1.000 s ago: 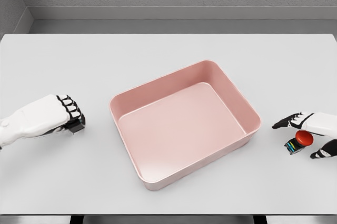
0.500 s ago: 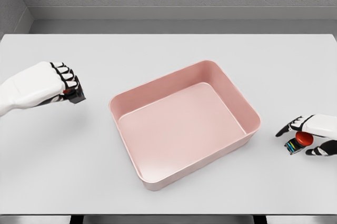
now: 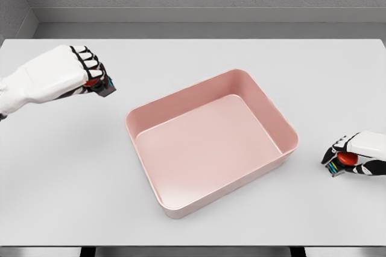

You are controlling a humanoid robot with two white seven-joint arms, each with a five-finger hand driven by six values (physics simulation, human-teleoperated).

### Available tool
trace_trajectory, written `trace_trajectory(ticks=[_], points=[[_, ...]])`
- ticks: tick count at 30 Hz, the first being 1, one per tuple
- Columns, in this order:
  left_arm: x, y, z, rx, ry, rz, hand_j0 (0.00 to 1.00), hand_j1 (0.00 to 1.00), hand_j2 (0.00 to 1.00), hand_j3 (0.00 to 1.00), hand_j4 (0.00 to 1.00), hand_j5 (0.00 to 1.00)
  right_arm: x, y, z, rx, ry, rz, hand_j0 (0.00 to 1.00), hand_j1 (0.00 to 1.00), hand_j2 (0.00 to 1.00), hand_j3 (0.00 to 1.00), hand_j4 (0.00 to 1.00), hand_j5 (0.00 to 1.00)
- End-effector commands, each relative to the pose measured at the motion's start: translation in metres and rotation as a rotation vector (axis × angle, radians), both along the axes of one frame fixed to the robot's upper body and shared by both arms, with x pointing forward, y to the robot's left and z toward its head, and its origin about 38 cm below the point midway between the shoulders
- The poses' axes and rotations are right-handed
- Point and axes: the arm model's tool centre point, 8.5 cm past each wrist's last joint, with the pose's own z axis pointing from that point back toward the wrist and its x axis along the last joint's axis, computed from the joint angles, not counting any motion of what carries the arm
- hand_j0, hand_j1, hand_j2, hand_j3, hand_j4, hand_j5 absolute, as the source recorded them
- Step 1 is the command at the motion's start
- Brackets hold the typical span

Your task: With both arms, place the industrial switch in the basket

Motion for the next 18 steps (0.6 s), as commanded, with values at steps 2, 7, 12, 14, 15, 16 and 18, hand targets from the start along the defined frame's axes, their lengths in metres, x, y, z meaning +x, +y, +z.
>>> trace_trajectory(ticks=[2,7,12,14,15,16,18], points=[[0.000,-0.019,-0.010,-0.038,0.024,-0.038,0.38,0.38,0.38,0.38,0.38,0.38,0.001,0.000,0.001,0.005,-0.001,-0.006,0.55,0.55,0.55,0.55,0.55,0.55],[0.004,-0.039,-0.009,-0.075,0.015,-0.080,0.38,0.38,0.38,0.38,0.38,0.38,0.002,-0.002,0.003,0.003,-0.009,-0.011,0.51,0.51,0.51,0.51,0.51,0.51],[0.006,-0.053,-0.008,-0.081,0.015,-0.109,0.38,0.38,0.38,0.38,0.38,0.38,0.007,-0.004,0.013,0.002,-0.040,-0.014,0.49,0.49,0.49,0.49,0.49,0.49],[0.006,-0.062,-0.015,-0.051,0.044,-0.125,0.38,0.38,0.38,0.38,0.38,0.38,0.011,-0.004,0.020,0.004,-0.063,-0.017,0.49,0.49,0.49,0.49,0.49,0.49],[0.006,-0.066,-0.019,-0.040,0.058,-0.133,0.38,0.38,0.38,0.38,0.38,0.38,0.011,-0.005,0.021,0.004,-0.065,-0.019,0.49,0.49,0.49,0.49,0.49,0.49],[0.006,-0.071,-0.023,-0.033,0.072,-0.140,0.38,0.38,0.38,0.38,0.38,0.38,0.011,-0.004,0.021,0.005,-0.067,-0.017,0.48,0.48,0.48,0.48,0.48,0.48],[0.006,-0.077,-0.025,-0.016,0.082,-0.152,0.38,0.38,0.38,0.38,0.38,0.38,0.014,-0.004,0.025,0.005,-0.079,-0.016,0.48,0.48,0.48,0.48,0.48,0.48]])
